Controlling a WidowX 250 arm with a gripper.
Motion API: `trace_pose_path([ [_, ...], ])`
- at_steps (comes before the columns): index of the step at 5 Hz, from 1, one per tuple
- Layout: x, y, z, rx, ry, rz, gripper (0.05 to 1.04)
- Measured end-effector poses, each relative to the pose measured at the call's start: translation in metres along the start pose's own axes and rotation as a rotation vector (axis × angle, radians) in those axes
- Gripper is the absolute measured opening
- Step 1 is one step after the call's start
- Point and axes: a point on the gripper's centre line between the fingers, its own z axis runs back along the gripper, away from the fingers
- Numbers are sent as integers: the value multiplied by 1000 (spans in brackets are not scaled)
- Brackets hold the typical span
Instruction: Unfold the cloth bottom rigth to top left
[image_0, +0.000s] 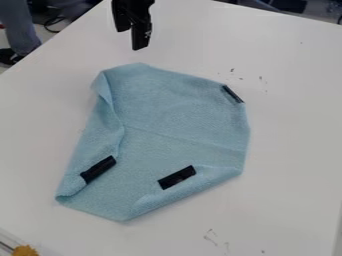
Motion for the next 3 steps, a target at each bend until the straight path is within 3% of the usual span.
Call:
trace_pose_path([
  [1, 5, -13, 30, 17, 15, 97, 1000],
  [2, 10, -51, 49, -12, 29, 224, 1000],
  [3, 9, -73, 43, -48, 7, 297, 1000],
])
